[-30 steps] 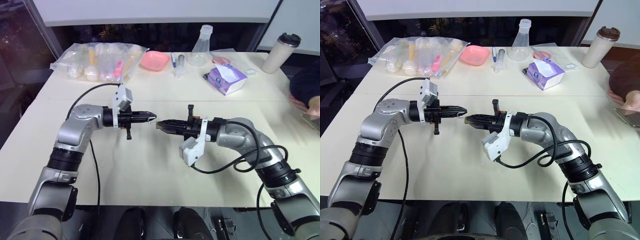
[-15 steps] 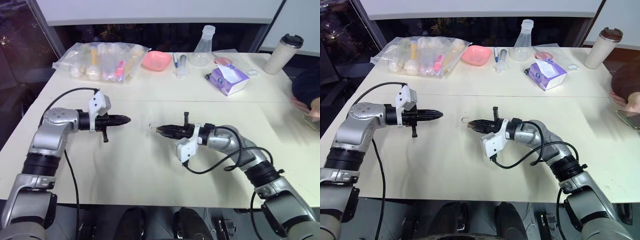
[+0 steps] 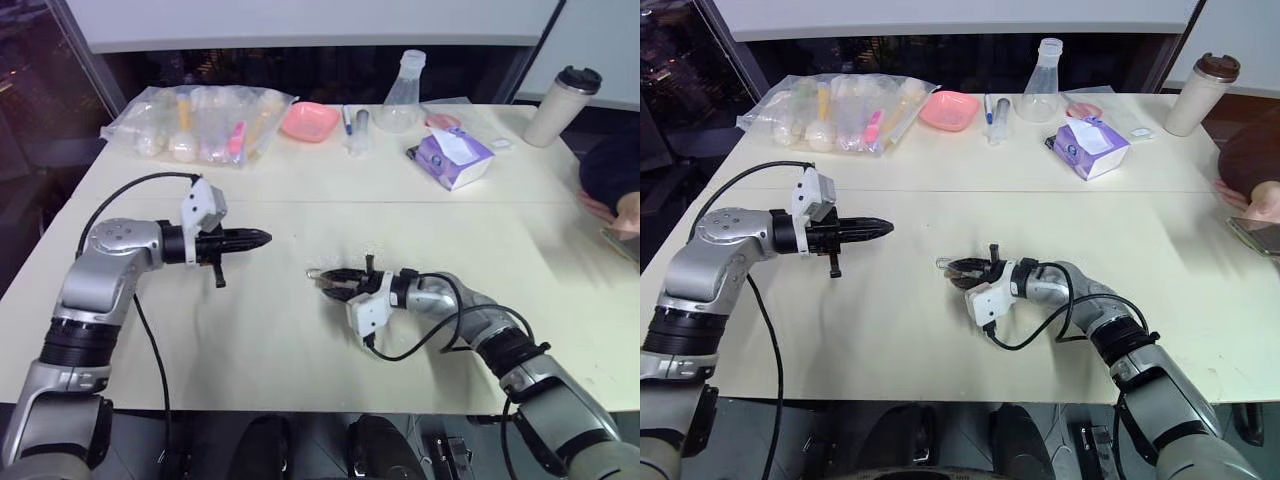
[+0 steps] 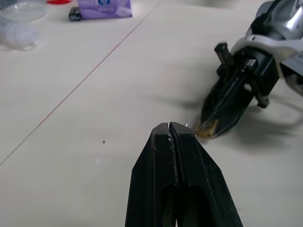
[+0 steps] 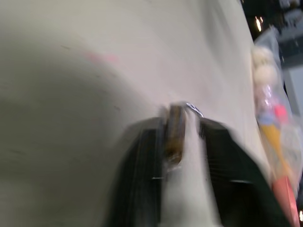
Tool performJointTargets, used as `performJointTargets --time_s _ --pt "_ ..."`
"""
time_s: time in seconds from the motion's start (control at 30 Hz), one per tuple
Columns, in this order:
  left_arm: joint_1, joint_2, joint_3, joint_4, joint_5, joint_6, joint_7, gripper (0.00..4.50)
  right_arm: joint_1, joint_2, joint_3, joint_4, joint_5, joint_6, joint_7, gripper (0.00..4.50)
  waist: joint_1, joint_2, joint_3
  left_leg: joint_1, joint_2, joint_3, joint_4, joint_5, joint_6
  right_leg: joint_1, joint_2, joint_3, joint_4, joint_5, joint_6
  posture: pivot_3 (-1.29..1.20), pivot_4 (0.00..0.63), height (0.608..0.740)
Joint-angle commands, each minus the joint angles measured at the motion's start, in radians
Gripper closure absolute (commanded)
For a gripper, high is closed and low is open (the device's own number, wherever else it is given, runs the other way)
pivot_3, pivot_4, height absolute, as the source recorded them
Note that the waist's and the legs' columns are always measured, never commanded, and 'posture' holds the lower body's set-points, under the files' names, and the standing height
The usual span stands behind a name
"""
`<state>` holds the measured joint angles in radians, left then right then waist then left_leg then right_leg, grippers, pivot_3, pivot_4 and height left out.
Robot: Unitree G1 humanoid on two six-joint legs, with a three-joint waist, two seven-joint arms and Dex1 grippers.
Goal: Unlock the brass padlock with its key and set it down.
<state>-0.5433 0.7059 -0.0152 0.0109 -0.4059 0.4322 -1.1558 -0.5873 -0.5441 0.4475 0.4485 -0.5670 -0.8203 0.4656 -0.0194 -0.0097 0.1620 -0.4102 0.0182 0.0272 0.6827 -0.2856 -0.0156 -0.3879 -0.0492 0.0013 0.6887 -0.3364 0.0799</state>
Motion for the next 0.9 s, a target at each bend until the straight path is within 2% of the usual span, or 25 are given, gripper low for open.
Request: performJointTargets --time_s 0.03,0.1,0.13,0.37,0.47,0.57,0.73,0.9 --pt "0.005 0.006 0.02 -0.046 -0.022 0.008 0.002 4.5 0.025 -0.037 0.007 -0.068 -0.031 -0.045 -0.015 1.0 0.001 0.0 0.0 0.0 0.0 0.0 0.0 0.0 0.0 0.0 0.0 0.0 0.0 0.0 0.0 0.0 0.15 0.74" --pt "0.008 0.005 0.022 -0.056 -0.028 0.017 0.004 4.5 0.049 -0.055 0.001 -0.107 -0.024 -0.041 -0.01 0.07 0.003 0.0 0.0 0.0 0.0 0.0 0.0 0.0 0.0 0.0 0.0 0.0 0.0 0.0 0.0 0.0 0.15 0.74" --pt "0.014 0.006 0.021 -0.069 -0.033 0.023 0.004 4.5 0.067 -0.078 -0.008 -0.149 -0.01 -0.036 0.007 0.02 0.004 0.0 0.0 0.0 0.0 0.0 0.0 0.0 0.0 0.001 0.0 0.0 0.0 0.0 0.0 0.0 0.15 0.74" --pt "0.06 0.017 0.012 -0.153 -0.067 0.063 -0.014 4.5 0.199 -0.258 -0.108 -0.451 0.133 0.011 0.112 0.02 0.008 0.0 0.0 0.0 -0.001 0.0 0.0 -0.001 0.002 0.001 -0.001 0.0 -0.001 0.0 0.0 0.0 0.15 0.74" --pt "0.08 0.023 0.009 -0.182 -0.074 0.07 -0.019 4.5 0.225 -0.295 -0.134 -0.536 0.189 0.054 0.152 0.02 -0.001 0.0 0.0 0.001 0.0 0.0 0.0 -0.001 0.002 0.002 -0.001 0.0 -0.001 0.0 0.0 0.0 0.15 0.74" --pt "0.1 0.034 0.003 -0.204 -0.067 0.062 -0.025 4.5 0.239 -0.327 -0.167 -0.638 0.38 0.266 0.276 0.02 -0.001 0.0 0.0 0.002 0.002 0.0 0.0 -0.001 0.002 0.003 0.001 0.0 0.0 0.0 0.0 0.0 0.15 0.74" --pt "0.164 0.08 0.013 -0.24 -0.063 0.04 -0.046 4.5 0.216 -0.383 -0.22 -0.704 0.491 0.428 0.405 0.02 0.005 0.0 0.0 0.002 0.002 0.0 0.0 -0.001 0.002 0.003 0.0 0.0 -0.001 0.0 0.0 0.0 0.15 0.74" --pt "0.237 0.16 0.07 -0.249 -0.079 0.018 -0.08 4.5 0.289 -0.471 -0.294 -0.808 0.673 0.69 0.542 0.02 0.009 0.0 0.0 0.002 0.002 -0.001 -0.001 -0.002 0.004 0.004 0.0 0.0 -0.003 0.0 0.0 0.0 0.15 0.74"
